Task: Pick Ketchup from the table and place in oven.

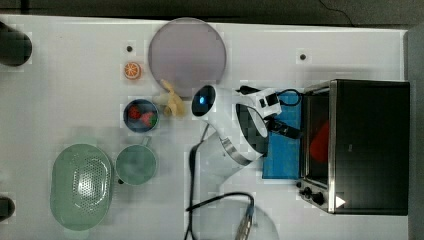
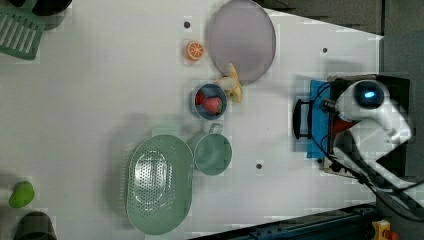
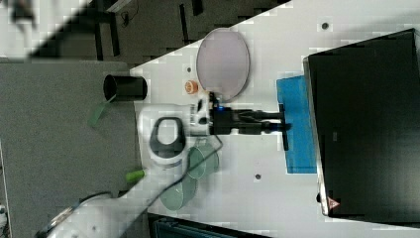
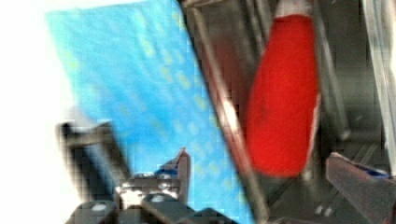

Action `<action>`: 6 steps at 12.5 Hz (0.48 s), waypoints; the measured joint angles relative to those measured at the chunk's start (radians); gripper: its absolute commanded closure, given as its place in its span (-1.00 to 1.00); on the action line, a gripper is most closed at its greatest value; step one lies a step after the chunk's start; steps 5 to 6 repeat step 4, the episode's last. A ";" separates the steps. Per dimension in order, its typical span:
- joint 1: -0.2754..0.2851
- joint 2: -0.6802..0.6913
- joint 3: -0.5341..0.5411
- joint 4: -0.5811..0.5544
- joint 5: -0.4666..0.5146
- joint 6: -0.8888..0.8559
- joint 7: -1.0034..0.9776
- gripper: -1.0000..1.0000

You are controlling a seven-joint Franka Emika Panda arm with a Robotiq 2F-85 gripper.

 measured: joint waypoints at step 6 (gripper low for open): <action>0.015 -0.193 0.042 0.051 0.443 -0.006 -0.159 -1.00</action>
